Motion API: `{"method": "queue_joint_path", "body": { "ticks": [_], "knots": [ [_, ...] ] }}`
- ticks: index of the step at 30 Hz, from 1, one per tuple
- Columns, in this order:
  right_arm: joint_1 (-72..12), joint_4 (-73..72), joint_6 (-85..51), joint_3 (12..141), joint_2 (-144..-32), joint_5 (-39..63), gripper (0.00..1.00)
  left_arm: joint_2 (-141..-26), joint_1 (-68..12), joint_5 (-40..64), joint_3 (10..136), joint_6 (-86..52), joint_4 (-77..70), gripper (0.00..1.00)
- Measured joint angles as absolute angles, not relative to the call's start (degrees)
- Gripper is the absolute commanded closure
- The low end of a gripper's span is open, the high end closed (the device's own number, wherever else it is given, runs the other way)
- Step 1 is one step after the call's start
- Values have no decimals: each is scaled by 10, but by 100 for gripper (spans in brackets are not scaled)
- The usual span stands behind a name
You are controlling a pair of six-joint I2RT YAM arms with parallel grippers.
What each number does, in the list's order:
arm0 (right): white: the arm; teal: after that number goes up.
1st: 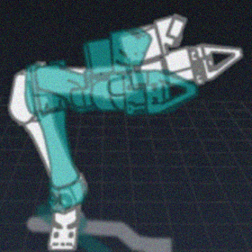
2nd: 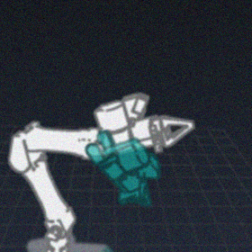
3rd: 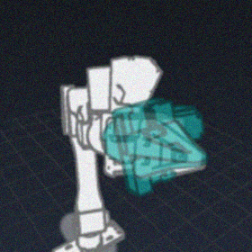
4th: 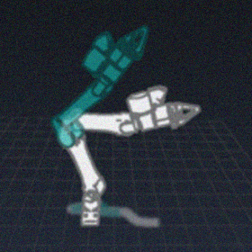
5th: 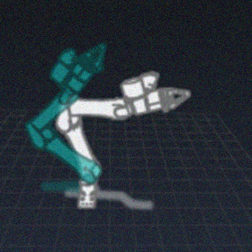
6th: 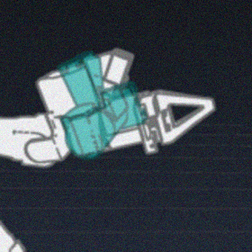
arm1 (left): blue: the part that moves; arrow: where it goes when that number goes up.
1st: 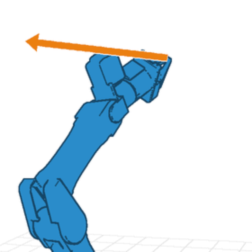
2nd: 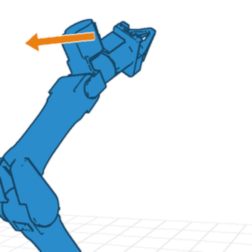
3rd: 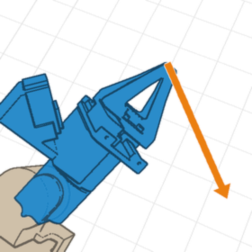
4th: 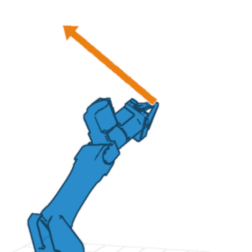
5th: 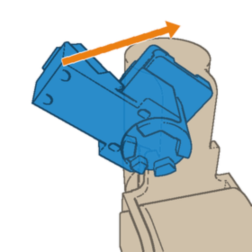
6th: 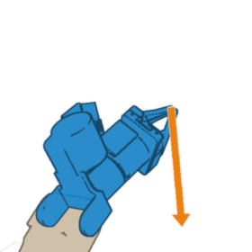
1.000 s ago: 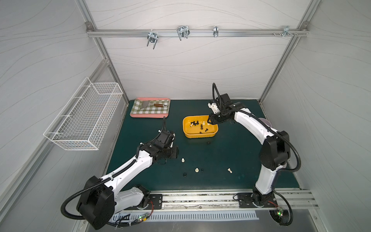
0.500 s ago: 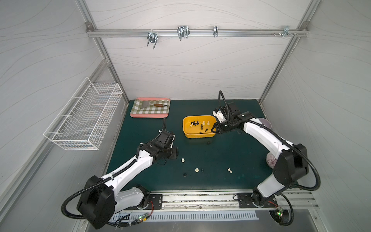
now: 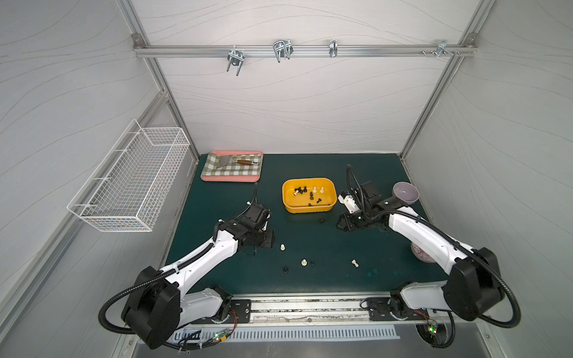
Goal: Put the chess pieces into the storage box
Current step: Pick up the chess piece at the center of the board.
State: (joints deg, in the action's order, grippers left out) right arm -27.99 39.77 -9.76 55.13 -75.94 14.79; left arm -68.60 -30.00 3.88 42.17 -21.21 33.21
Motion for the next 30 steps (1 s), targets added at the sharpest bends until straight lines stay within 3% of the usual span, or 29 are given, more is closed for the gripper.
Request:
{"method": "queue_joint_path", "body": {
  "ticks": [11,30],
  "knots": [
    [-293,378,-150,464,-720,150,58,-702,-302,73,422,-205,324,50],
    [-364,364,-187,447,-723,137,57,-729,-331,91,420,-203,288,50]
  ]
}}
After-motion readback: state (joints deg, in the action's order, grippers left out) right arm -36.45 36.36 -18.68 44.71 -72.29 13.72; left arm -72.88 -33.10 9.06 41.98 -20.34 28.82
